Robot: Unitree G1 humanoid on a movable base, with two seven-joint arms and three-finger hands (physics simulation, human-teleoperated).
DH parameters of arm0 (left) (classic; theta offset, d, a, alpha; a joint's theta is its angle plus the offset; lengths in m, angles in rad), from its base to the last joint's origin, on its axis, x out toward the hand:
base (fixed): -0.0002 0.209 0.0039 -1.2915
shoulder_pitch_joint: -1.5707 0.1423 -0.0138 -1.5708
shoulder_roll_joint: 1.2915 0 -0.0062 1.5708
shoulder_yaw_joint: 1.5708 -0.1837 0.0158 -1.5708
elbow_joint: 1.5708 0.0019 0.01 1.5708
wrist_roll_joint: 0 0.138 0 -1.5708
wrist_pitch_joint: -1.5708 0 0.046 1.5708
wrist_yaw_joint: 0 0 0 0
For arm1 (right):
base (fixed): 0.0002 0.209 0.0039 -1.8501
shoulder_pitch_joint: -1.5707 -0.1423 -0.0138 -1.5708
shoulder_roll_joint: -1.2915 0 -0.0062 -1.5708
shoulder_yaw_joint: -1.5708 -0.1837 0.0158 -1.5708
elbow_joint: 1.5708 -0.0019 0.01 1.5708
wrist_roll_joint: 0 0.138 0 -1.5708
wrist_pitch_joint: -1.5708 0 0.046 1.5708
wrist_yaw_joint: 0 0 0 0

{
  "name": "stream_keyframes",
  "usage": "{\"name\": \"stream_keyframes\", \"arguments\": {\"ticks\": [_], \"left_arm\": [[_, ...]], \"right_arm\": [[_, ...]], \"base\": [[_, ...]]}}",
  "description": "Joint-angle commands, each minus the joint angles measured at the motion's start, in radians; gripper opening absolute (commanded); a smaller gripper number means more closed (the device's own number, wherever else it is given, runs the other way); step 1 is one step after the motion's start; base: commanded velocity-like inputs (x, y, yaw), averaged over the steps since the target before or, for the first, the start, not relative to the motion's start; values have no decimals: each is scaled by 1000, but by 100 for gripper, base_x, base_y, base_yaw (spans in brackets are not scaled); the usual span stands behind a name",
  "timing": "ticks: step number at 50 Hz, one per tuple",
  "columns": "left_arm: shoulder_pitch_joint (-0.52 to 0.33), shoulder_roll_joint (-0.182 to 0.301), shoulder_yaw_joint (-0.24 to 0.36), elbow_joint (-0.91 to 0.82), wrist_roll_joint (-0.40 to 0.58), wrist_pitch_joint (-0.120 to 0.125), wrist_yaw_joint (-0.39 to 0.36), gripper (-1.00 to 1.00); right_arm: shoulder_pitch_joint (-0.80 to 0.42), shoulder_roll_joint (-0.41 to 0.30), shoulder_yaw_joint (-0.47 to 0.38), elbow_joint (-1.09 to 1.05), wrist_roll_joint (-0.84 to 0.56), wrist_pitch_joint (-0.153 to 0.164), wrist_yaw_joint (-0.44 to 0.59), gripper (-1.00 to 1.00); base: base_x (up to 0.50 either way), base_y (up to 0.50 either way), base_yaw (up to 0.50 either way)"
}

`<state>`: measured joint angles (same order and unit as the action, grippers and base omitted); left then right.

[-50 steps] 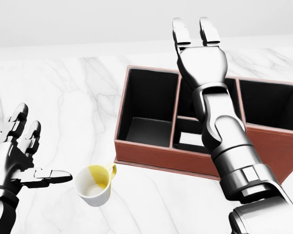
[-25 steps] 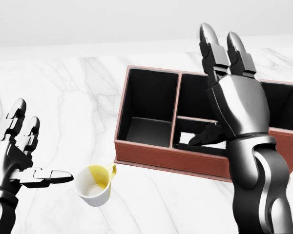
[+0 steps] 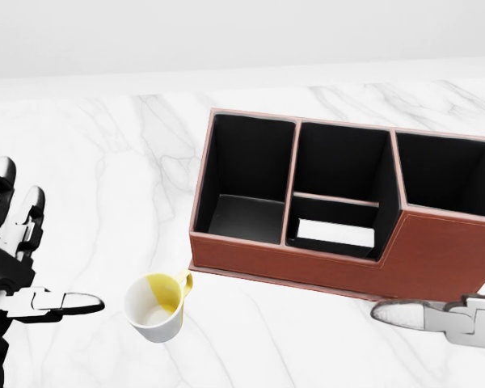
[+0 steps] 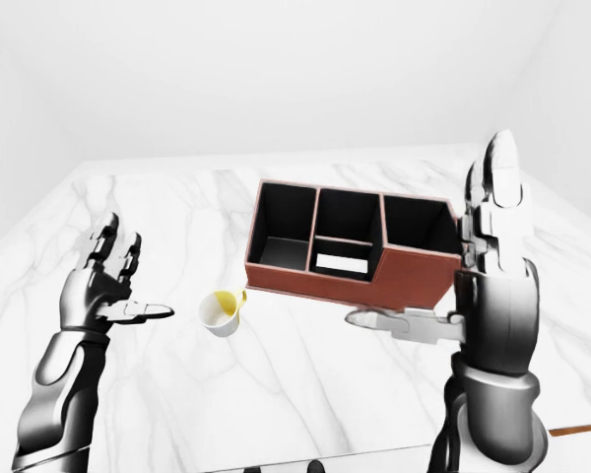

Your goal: Pick up the book and place it in the caddy.

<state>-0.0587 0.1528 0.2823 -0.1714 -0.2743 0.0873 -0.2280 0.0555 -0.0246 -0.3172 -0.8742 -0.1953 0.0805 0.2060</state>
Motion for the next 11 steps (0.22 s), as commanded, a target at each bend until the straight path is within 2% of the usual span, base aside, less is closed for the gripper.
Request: {"name": "stream_keyframes", "arguments": {"ticks": [1,6,7,8,11], "left_arm": [[71,-19,32,-129,-30,0,-39,100],[102,-32,61,-184,-58,0,-67,100],[117,-41,82,-210,-82,0,-71,100],[128,-42,91,-226,-95,0,-77,100],[151,-49,124,-264,-133,0,-92,100]], "right_arm": [[156,70,-162,-171,382,-41,25,100],[219,100,-186,-173,460,-123,44,100],[249,105,-192,-173,503,-158,50,100],[265,101,-195,-173,526,-168,46,100],[312,75,-210,-173,608,-168,-2,100]], "base": [[0,0,0],[0,0,0],[0,0,0],[0,0,0],[0,0,0]]}}
